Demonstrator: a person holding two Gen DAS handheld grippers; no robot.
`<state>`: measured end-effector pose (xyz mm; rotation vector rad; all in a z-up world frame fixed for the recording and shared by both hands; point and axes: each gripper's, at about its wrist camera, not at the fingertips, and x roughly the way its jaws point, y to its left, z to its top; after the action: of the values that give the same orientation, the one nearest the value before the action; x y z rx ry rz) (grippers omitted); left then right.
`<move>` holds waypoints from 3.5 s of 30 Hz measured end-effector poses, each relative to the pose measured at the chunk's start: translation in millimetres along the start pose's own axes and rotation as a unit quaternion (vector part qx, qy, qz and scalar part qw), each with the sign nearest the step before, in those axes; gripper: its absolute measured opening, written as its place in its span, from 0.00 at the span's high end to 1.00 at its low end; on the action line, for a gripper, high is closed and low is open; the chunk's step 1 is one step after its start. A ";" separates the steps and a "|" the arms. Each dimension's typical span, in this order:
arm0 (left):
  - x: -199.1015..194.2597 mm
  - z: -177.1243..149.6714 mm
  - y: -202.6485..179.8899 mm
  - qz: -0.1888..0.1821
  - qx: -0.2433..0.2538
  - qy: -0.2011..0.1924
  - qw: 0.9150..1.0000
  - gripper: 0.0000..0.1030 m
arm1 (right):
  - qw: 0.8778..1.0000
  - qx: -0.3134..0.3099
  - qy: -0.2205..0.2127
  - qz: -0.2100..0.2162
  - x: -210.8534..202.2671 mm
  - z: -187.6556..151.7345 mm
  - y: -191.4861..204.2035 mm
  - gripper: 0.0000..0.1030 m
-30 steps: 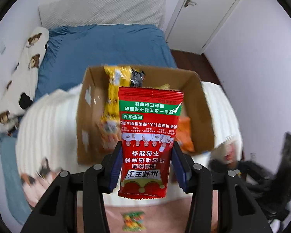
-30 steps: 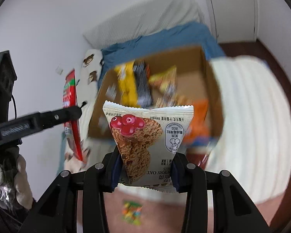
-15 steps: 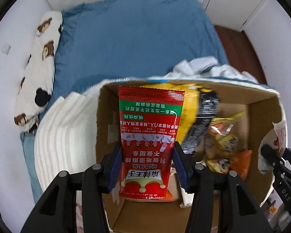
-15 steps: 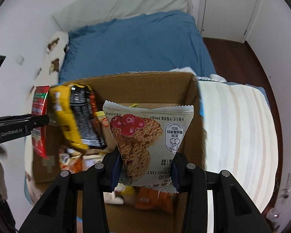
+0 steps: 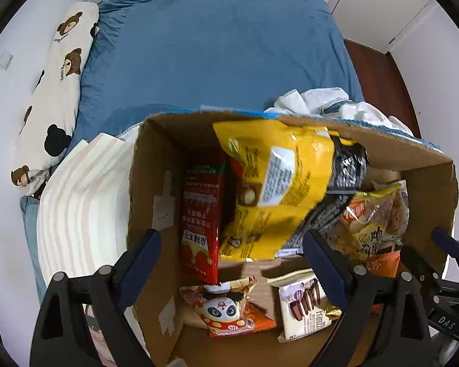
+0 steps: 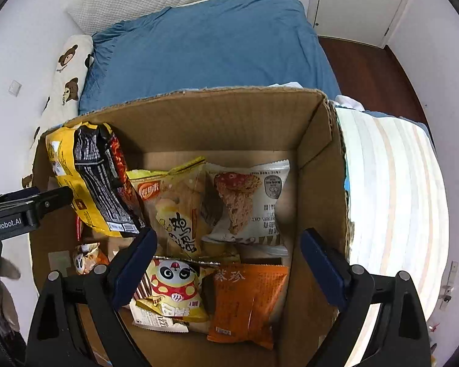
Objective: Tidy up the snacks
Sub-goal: 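Carry both packets into the box and open both tools to release them, then lift both tools from the box and move them back over the bed, then grasp the watermelon candy bag with left tool while right tool grasps the dark red packet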
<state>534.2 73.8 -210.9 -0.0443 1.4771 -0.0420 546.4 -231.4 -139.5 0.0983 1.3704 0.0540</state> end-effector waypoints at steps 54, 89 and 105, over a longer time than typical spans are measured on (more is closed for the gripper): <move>-107.1 -276.3 -0.6 0.020 0.000 -0.199 0.980 0.08 | 0.993 0.028 -0.108 0.040 -126.0 -268.4 0.1 0.06; 111.1 -323.6 -8.2 -0.047 -0.040 0.061 0.996 0.43 | 0.999 0.015 -0.014 -0.035 41.7 -267.8 -7.0 0.42; 117.7 -324.7 -8.4 -0.085 -0.071 0.044 0.993 0.16 | 0.998 0.024 0.061 0.014 46.9 -355.8 -11.5 0.36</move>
<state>221.9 57.6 -357.7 -0.2860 1.5590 -0.0780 206.9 -224.7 -256.1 0.1565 1.4922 0.0514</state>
